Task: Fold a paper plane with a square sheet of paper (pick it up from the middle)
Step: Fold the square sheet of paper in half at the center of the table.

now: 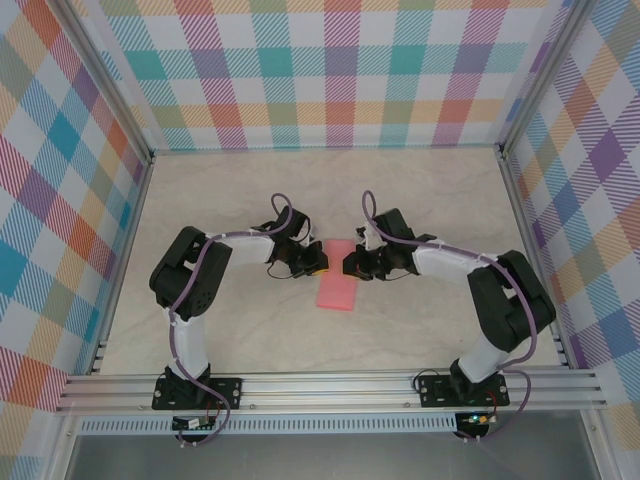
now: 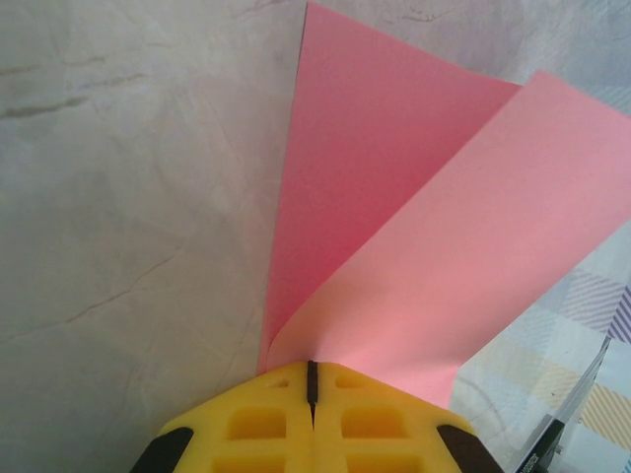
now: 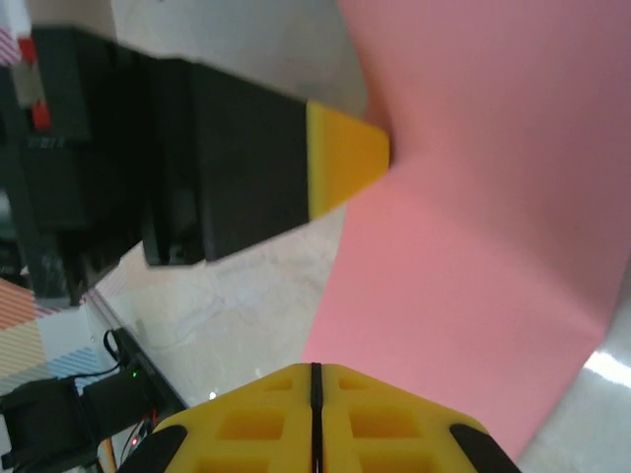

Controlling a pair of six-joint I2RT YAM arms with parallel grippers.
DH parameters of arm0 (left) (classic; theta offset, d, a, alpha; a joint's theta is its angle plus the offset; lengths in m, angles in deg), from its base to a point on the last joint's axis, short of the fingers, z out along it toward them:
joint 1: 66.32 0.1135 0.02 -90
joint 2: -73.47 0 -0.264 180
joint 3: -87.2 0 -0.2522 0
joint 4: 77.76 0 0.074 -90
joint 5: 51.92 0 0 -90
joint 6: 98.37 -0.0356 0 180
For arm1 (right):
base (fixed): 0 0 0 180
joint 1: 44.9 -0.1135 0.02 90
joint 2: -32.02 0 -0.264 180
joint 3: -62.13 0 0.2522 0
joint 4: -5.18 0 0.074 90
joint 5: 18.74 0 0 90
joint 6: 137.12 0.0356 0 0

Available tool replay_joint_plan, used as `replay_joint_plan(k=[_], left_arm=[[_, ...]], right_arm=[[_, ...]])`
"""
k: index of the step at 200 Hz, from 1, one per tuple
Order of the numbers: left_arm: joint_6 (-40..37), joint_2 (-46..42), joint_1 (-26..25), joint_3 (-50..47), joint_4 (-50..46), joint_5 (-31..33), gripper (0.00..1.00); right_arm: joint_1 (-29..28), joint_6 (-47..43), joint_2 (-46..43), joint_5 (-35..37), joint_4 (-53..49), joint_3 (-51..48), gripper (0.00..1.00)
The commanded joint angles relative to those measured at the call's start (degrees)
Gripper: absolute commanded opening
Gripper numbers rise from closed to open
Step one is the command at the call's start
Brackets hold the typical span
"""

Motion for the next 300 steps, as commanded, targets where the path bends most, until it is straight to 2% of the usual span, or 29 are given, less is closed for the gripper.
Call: replay_joint_plan(k=[1,82,147,185,252,300], left_arm=[[-1.46,2.3,-0.37,0.34,-5.58,1.56,0.0],[-2.61,3.0,-0.37,1.71,-7.17,1.89,0.0],[-2.75,3.22,-0.36,1.05,-7.14,1.98,0.0],[-2.66,3.53,-0.37,0.76,-6.83,1.78,0.0],[-2.87,3.84,-0.37,0.83,-6.91,1.71,0.0],[-3.14,3.85,-0.37,0.92,-7.51,2.05,0.0]], right_arm=[[1.16,-1.84,4.27,0.79,3.05,0.3,0.08],[1.83,-0.5,11.68,1.59,10.16,-4.35,0.06],[2.07,-0.35,5.57,0.51,6.69,0.15,0.07],[3.12,-2.2,7.5,0.33,5.35,2.92,0.07],[5.26,-2.85,13.6,-0.63,7.08,1.11,0.07],[5.31,-4.08,10.06,-0.3,1.81,4.66,0.08]])
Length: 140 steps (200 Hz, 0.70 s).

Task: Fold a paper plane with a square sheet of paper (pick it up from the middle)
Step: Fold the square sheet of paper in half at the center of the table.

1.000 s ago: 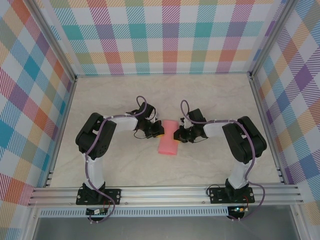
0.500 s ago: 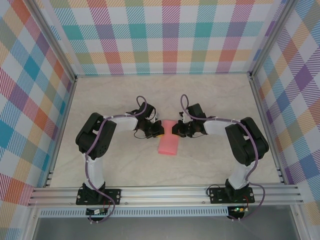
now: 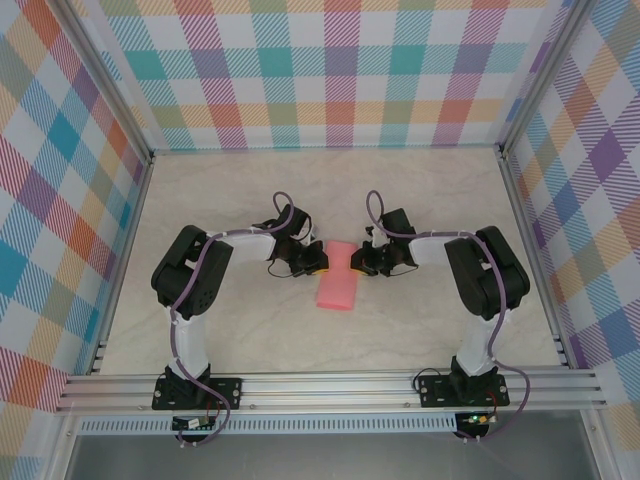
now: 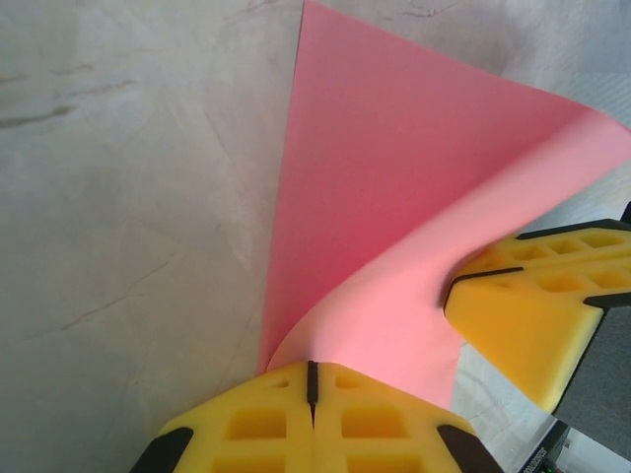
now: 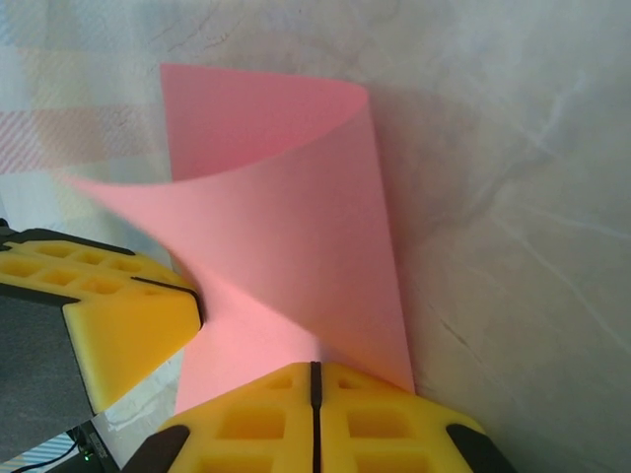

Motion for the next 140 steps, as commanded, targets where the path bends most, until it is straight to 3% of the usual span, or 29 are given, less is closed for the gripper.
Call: replay_joint_plan(k=[1,140], left_arm=[[-1.39,3.0,-0.37,-0.94,-4.73,2.07,0.0],[-2.19,2.83,-0.37,-0.85,-5.71,2.55,0.0]], right_arm=[[-0.22,-2.19,-2.44,-0.42,-4.26,2.58,0.08],[2.0,-2.17,4.4,1.45,-6.61,7.15,0.08]])
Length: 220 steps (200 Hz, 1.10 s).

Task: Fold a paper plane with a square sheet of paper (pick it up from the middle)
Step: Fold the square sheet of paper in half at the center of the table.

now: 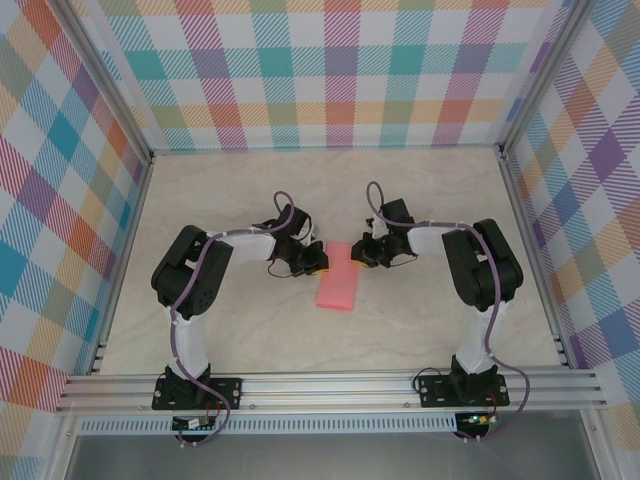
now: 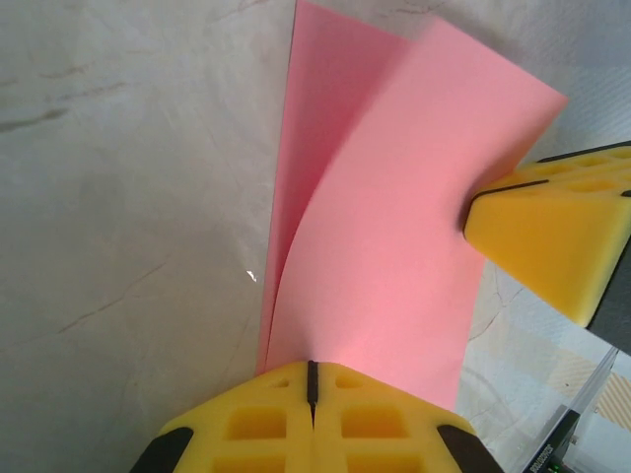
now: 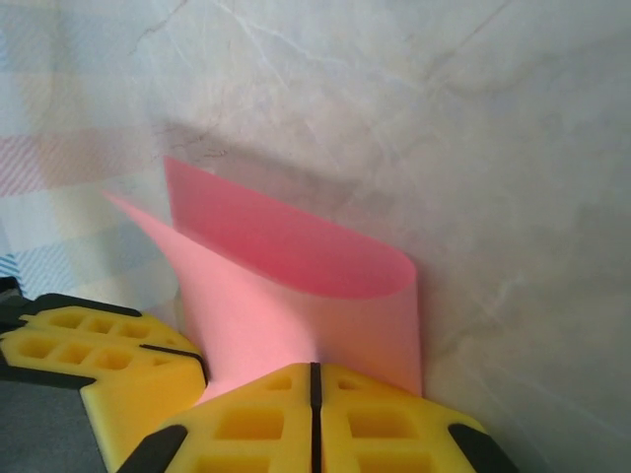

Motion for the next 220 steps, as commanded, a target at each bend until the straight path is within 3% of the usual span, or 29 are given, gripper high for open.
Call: replay_joint_plan(k=[1,54,134,220], left_arm=[[-1.1,2.85,-0.37,-0.85,-5.6,2.54,0.0],[-1.44,2.9,-0.37,-0.59,-5.59,2.56,0.0],[-1.62,2.79,-0.37,-0.59,-5.53,2.85,0.0],[-1.78,2.61,-0.37,-0.92,-7.45,3.06,0.0]], right_arm=[[-0.02,-0.93,0.07,1.65,-2.73,0.65,0.08],[0.77,-2.06,-1.78,-1.08,-6.47,7.03,0.09],[1.21,-1.79,6.09,1.6,-5.81,7.18,0.08],[2.99,-3.53,3.35,-0.95,-9.5,13.09,0.09]])
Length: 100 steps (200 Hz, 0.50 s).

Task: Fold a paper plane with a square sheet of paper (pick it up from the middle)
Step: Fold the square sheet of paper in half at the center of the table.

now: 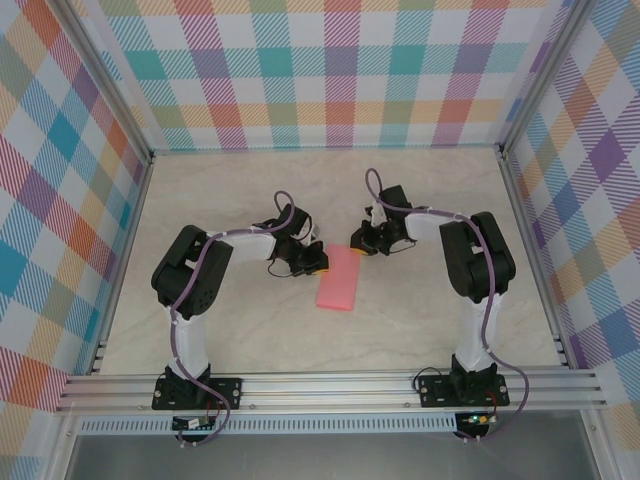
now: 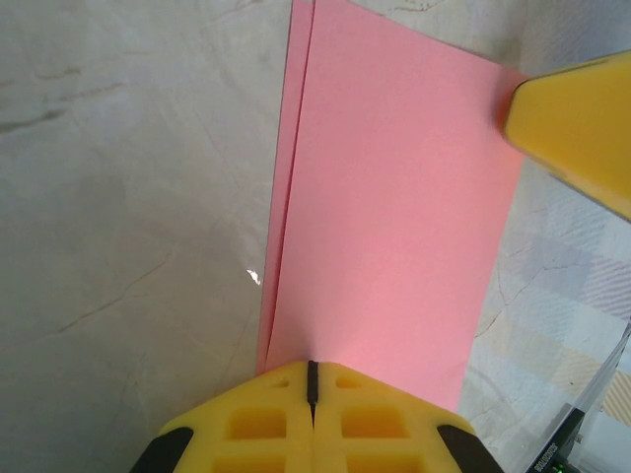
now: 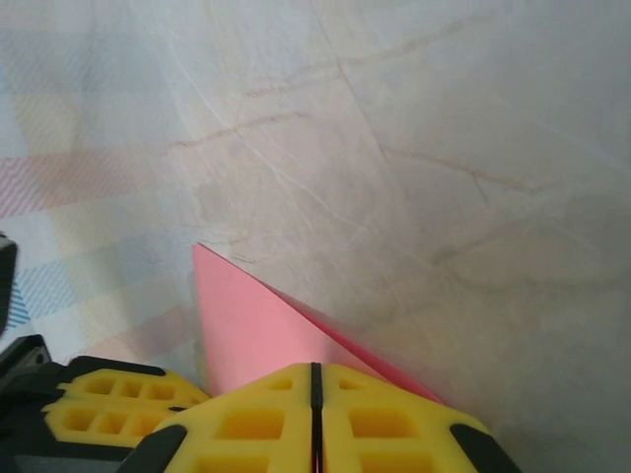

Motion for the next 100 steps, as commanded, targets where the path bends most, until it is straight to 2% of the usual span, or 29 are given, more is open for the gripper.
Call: replay_joint_plan(k=[1,45,100], left_arm=[[-1.09,2.57,-0.37,-1.24,-6.73,2.81,0.0],[-0.54,2.68,-0.36,-1.3,-6.02,2.75,0.0],[-0.91,2.22,-0.37,-1.17,-6.7,2.94,0.0]], right_arm=[[1.04,-1.41,-1.21,-1.17,-1.46,2.22,0.09],[1.3,-0.61,2.72,-0.52,-0.6,1.22,0.08],[1.38,1.37,3.0,-0.33,3.43,-2.63,0.08]])
